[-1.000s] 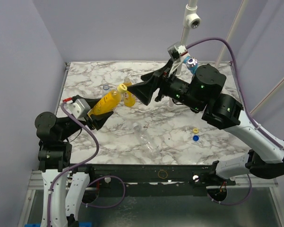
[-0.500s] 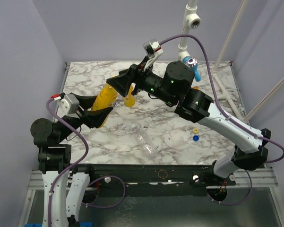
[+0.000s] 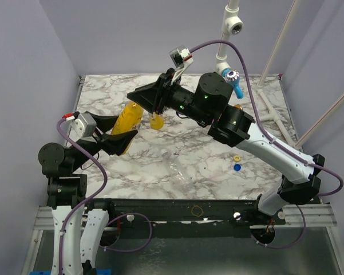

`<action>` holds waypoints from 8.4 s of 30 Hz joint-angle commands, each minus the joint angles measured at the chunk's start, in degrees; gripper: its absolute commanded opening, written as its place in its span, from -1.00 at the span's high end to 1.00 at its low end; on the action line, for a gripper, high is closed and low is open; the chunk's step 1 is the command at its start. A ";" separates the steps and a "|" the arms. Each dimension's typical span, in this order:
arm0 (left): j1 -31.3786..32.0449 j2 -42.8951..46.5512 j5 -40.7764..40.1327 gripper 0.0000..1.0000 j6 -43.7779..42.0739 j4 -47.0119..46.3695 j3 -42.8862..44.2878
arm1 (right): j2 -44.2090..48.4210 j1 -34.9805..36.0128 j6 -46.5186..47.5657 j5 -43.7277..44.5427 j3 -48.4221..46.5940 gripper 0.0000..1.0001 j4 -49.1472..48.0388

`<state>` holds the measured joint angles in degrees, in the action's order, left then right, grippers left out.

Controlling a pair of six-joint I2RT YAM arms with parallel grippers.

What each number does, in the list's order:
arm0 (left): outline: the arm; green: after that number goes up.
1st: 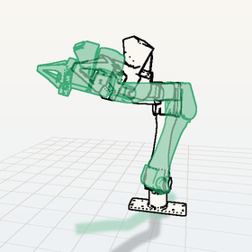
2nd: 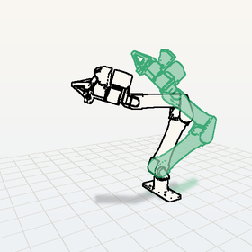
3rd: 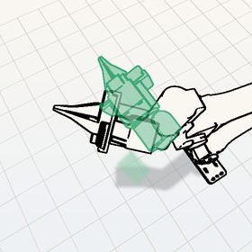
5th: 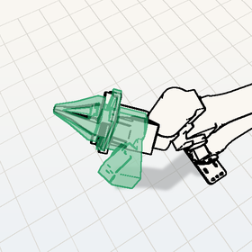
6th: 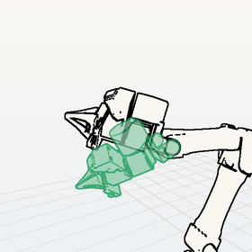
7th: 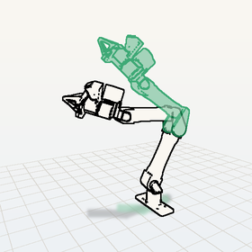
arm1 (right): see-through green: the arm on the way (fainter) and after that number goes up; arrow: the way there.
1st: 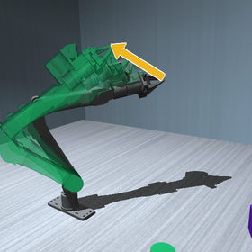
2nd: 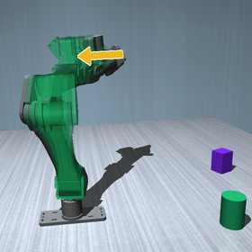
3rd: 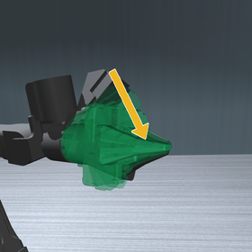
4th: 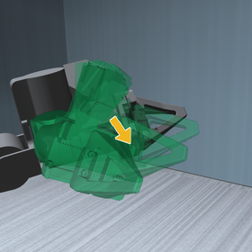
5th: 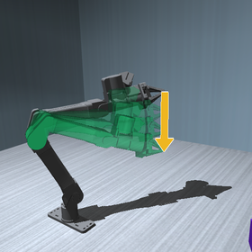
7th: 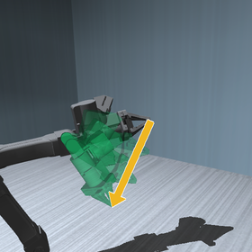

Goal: Unscrew the bottle caps
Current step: Unscrew the bottle cap from the plastic bottle.

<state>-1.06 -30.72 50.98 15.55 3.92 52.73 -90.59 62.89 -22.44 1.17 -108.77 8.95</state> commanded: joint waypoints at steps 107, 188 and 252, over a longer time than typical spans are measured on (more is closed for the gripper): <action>12.40 -9.51 -7.22 1.00 -13.62 7.50 11.81 | 0.56 0.96 1.99 -3.42 -2.81 0.60 0.14; 15.98 -17.31 17.39 1.00 2.60 4.25 15.73 | 5.04 0.41 18.45 -37.31 0.12 0.99 -1.46; 16.09 -15.76 -17.85 1.00 -14.23 2.84 10.37 | -4.10 -6.12 0.58 -7.69 -6.81 0.21 5.62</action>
<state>15.03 -46.52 35.07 -0.80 7.40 62.06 -94.72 56.97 -22.48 -5.93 -115.52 17.87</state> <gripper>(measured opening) 0.479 0.480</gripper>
